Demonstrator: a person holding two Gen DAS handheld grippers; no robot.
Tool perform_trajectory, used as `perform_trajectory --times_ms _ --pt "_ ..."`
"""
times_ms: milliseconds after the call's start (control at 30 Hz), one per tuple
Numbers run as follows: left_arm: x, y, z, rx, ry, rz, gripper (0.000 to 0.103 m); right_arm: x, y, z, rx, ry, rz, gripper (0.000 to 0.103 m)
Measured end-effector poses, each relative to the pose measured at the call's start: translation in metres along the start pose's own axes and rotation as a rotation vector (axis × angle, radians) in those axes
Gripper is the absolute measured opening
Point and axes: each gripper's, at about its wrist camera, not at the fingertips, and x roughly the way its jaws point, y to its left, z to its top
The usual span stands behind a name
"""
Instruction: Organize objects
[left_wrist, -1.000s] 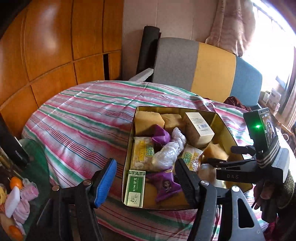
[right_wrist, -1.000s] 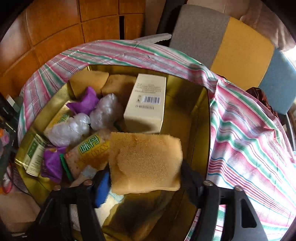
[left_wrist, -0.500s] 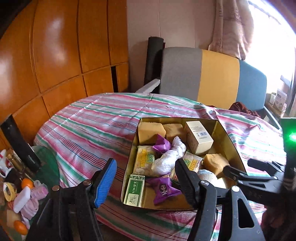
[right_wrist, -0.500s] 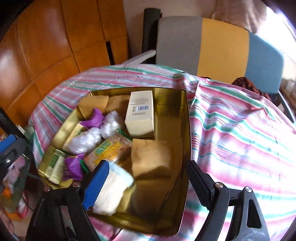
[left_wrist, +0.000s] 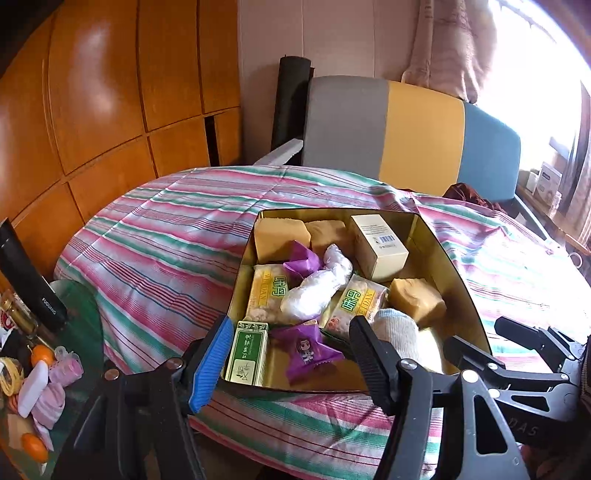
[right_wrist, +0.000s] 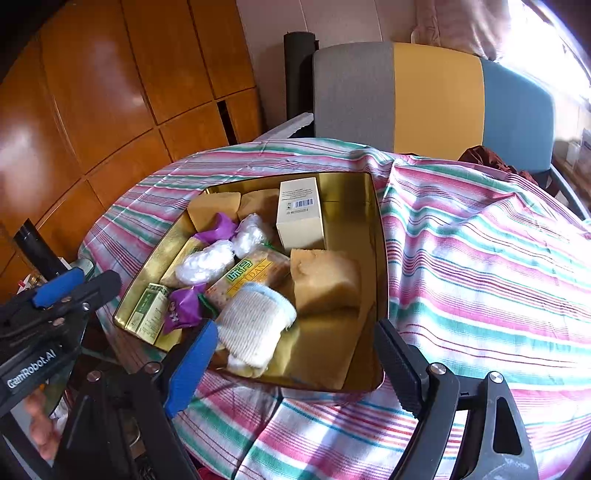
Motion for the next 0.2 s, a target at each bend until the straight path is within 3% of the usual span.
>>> perform_trajectory --times_ms 200 --pt "-0.0006 0.0017 -0.0002 -0.007 -0.001 0.001 0.066 -0.0010 0.0012 -0.0016 0.002 -0.008 -0.006 0.086"
